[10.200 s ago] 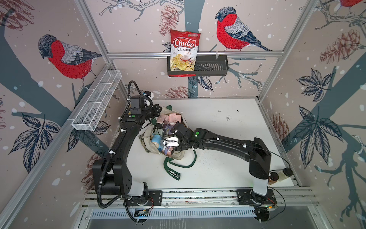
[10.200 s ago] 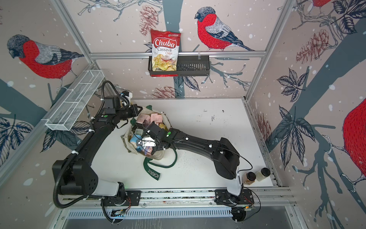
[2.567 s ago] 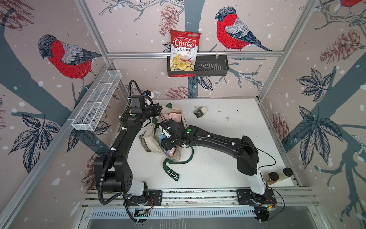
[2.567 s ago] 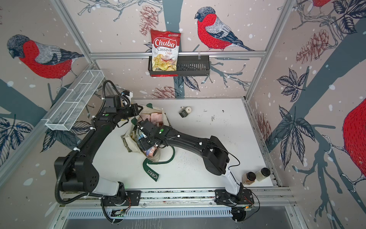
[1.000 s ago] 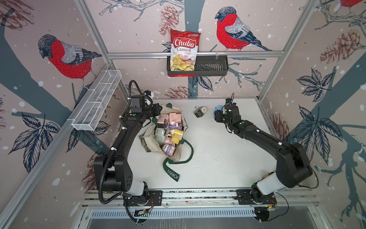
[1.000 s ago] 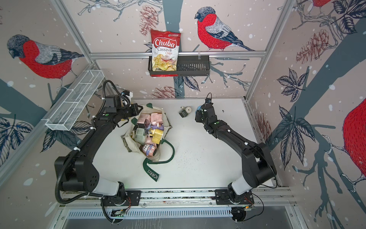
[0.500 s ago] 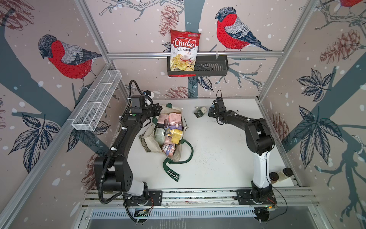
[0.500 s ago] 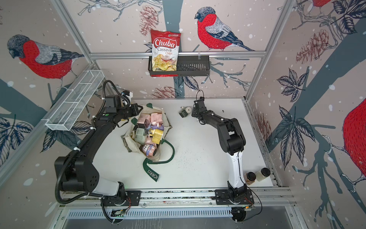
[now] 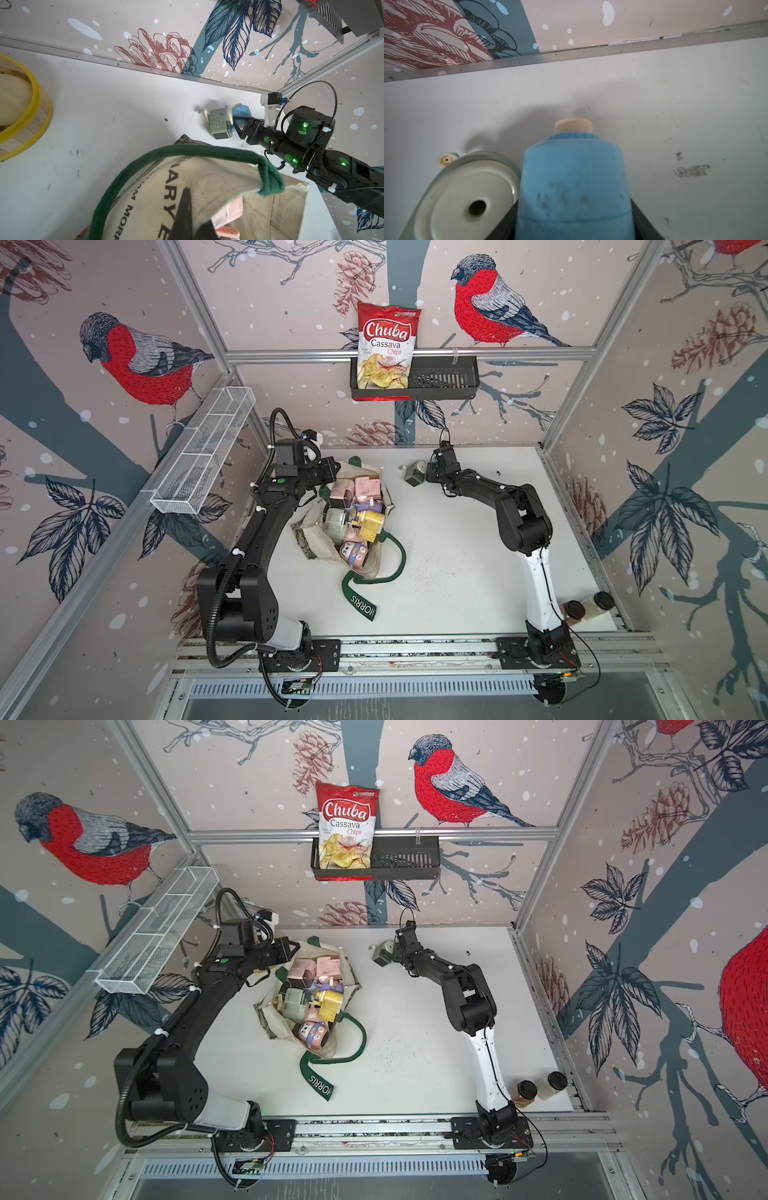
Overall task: Take out the pencil sharpeners from the tote bags
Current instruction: Place the pencil sharpener at the center of the board.
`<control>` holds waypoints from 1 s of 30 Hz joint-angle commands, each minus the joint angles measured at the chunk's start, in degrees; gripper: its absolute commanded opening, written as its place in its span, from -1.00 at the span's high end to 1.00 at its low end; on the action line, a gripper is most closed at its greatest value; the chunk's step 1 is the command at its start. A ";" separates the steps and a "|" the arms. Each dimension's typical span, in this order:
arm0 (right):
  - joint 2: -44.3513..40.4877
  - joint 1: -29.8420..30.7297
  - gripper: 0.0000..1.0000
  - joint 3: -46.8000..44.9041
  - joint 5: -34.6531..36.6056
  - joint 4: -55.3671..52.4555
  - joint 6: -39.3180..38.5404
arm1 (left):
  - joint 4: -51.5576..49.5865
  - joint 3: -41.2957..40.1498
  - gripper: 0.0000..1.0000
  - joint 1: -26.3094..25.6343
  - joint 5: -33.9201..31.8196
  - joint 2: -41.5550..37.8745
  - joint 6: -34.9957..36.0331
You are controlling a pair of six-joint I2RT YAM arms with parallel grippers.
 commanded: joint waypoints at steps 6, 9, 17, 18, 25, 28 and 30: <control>2.19 1.01 0.33 1.41 -2.51 -4.49 -1.26 | 1.29 0.44 1.00 0.35 1.33 -0.08 0.22; 1.99 1.29 0.25 1.50 -2.80 -4.63 -1.37 | 1.28 0.46 1.00 0.37 1.48 0.00 0.20; -0.47 1.40 -0.16 1.62 -1.72 -6.51 -1.95 | 1.25 0.51 1.00 0.51 1.47 0.01 0.20; -1.15 1.48 -0.19 1.45 -1.28 -6.68 -1.91 | 1.35 0.45 1.00 0.48 1.48 0.00 0.18; -6.10 1.62 -0.43 -0.42 0.16 -7.85 -1.73 | 1.20 0.51 1.00 0.46 1.38 0.00 0.15; -8.02 1.60 -0.50 -1.61 0.60 -8.09 -1.81 | 1.16 0.49 1.00 0.45 1.43 0.00 0.14; -9.39 1.70 -0.50 -2.16 0.94 -8.71 -2.12 | 1.19 0.48 1.00 0.46 1.43 0.00 0.19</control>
